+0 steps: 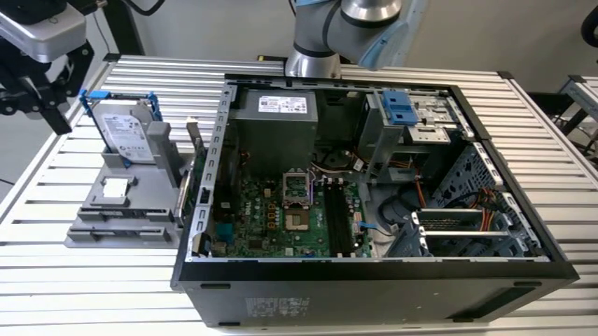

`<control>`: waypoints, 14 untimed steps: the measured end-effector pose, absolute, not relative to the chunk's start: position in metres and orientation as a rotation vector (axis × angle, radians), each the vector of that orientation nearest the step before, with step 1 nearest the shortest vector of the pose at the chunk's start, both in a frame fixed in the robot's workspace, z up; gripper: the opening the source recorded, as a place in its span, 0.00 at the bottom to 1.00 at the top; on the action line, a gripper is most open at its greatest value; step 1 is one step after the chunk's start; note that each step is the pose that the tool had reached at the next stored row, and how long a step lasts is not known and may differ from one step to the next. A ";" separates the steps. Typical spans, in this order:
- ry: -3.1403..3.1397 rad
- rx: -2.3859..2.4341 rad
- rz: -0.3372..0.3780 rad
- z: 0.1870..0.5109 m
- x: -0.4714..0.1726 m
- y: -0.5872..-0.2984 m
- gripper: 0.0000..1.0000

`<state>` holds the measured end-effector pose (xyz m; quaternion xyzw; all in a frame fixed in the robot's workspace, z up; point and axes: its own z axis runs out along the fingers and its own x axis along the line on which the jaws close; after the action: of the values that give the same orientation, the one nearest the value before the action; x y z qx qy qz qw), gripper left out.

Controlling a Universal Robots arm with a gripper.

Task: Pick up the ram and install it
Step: 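Pick up the ram and move it above insertion slot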

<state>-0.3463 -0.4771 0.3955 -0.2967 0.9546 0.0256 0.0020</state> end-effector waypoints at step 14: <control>2.877 -1.268 0.077 0.396 -0.347 -0.477 0.00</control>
<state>-0.3465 -0.4771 0.3957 -0.4032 0.9148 0.0244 -0.0014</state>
